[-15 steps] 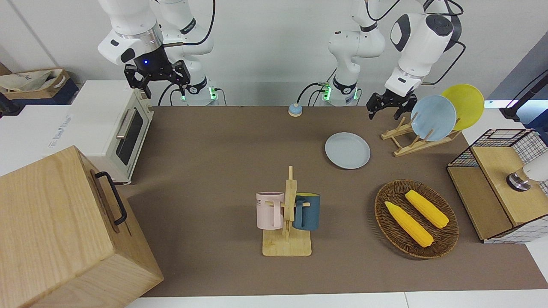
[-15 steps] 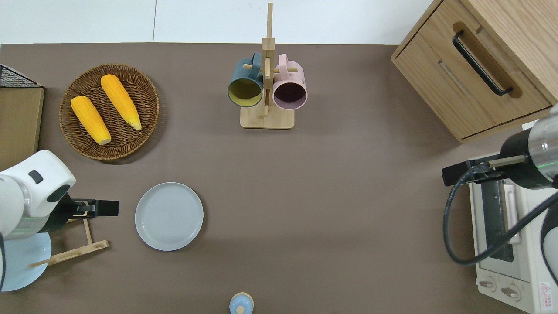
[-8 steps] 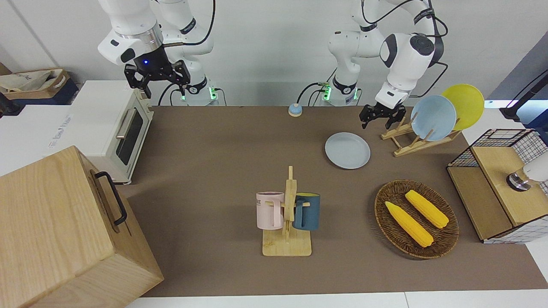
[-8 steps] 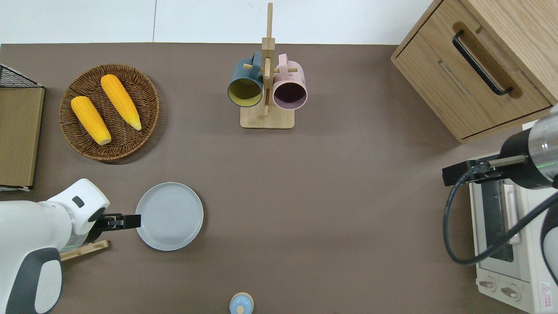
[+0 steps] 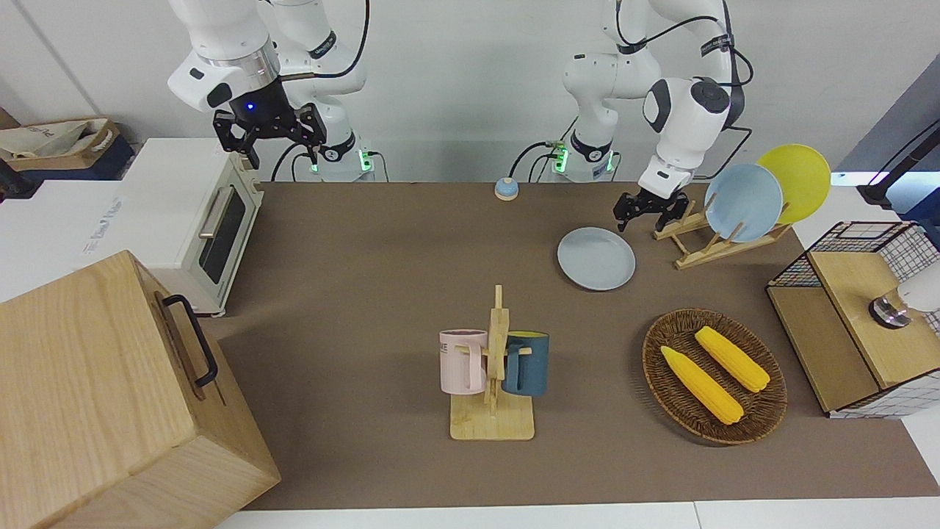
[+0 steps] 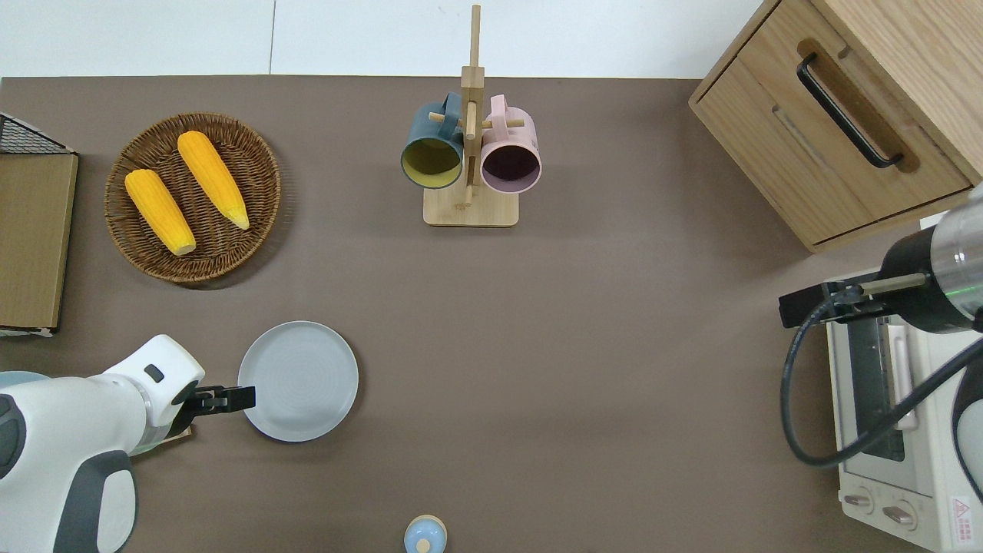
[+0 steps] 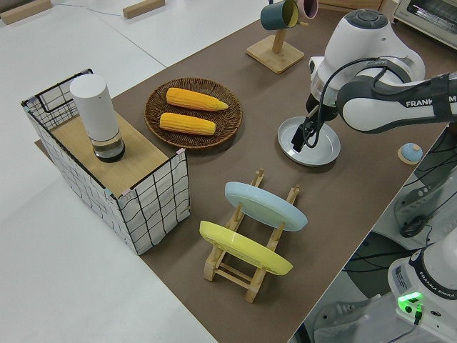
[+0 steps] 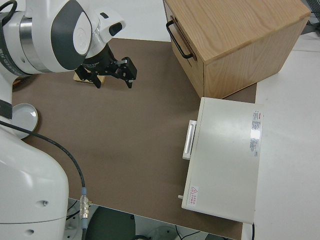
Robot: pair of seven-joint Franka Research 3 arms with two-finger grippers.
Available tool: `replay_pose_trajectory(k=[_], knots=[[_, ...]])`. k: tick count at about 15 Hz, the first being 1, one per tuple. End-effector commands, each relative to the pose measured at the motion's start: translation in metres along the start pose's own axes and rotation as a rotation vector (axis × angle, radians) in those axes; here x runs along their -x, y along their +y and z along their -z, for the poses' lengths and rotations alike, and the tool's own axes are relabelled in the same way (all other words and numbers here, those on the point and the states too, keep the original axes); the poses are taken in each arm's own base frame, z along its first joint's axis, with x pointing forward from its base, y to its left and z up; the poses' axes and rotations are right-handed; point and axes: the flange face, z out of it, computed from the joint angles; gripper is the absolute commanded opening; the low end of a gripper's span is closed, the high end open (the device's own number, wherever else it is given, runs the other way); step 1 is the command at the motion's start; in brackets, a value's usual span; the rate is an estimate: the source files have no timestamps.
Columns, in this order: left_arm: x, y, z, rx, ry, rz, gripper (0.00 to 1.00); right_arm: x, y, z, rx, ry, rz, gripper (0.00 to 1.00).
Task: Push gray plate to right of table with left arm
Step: 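Lower the left gripper against the gray plate's rim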
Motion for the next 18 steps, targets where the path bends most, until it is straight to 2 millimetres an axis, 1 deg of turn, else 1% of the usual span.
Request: replay_pose_trajectory(k=[1, 4, 9, 18], knots=[[0.005, -0.004, -0.014, -0.013, 0.008, 0.006, 0.99, 0.004, 0.002, 0.003, -0.007, -0.005, -0.001, 0.983], [0.004, -0.003, -0.026, -0.016, -0.002, 0.003, 0.99, 0.004, 0.003, 0.003, -0.008, -0.005, -0.003, 0.983], [-0.001, -0.001, -0.052, -0.024, 0.004, 0.004, 0.99, 0.004, 0.002, 0.003, -0.007, -0.005, -0.001, 0.983], [0.0, 0.001, -0.081, -0.032, -0.001, 0.008, 0.99, 0.004, 0.002, 0.003, -0.007, -0.004, -0.003, 0.983]])
